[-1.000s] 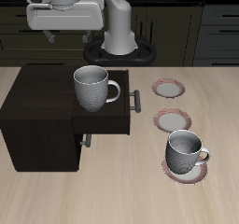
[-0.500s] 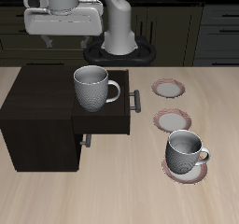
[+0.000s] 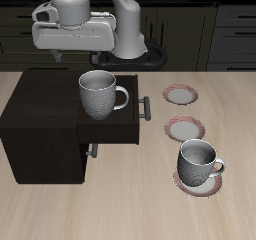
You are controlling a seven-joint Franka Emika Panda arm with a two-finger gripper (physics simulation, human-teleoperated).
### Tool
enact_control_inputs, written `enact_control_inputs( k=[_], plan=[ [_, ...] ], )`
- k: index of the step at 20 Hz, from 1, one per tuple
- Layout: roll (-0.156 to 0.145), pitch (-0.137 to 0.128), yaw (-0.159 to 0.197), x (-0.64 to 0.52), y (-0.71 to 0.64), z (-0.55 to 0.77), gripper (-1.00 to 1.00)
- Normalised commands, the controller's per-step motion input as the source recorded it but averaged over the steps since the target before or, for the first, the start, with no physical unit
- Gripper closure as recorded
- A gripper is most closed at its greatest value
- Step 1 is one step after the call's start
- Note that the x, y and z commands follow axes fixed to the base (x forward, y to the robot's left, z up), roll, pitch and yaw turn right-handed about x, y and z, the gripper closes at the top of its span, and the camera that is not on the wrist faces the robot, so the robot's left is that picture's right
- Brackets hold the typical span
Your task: Place the porcelain mug that is in the drawer onto the top of the cabinet
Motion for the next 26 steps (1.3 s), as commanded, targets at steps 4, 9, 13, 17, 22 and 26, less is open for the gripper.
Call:
enact_control_inputs(
  k=[4, 9, 13, 17, 22, 26],
  plan=[
    [0.002, 0.02, -0.024, 0.03, 0.0, -0.26, -1.0],
    [0.001, 0.042, -0.005, 0.05, 0.01, -0.34, -1.0],
    [0.005, 0.035, -0.015, 0.02, 0.06, -0.3, -1.0],
    [-0.002, 0.043, 0.034, 0.02, 0.16, -0.37, -1.0],
    [0.051, 0.027, 0.003, -0.06, 0.22, -0.28, 1.0],
    [0.021, 0.001, 0.008, -0.05, 0.11, -0.03, 1.0]
  ],
)
